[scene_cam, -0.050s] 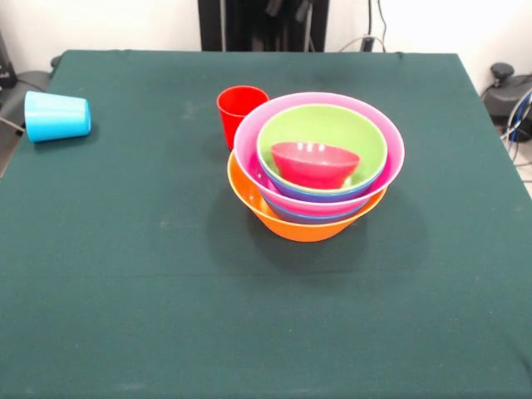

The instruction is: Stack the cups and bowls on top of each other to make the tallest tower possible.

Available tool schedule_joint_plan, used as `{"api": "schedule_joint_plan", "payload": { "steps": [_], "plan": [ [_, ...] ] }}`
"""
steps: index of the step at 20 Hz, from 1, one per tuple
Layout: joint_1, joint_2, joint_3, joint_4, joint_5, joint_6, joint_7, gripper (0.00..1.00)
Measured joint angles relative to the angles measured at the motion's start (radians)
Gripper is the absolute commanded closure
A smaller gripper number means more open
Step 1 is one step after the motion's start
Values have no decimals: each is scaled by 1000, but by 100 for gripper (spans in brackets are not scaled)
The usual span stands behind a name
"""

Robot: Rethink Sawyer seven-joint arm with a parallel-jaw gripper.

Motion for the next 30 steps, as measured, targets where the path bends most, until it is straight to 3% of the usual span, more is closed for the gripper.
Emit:
{"api": "schedule_joint_plan", "payload": {
  "steps": [7,15,24,30],
  "plan": [
    [-73,24,-40,-46,-42,0,0,0],
    [-258,18,10,-93,-223,0,0,0],
    [-471,17,177,-182,-468,12,0,0],
    [-565,20,276,-233,-553,47,0,0]
  ]
}}
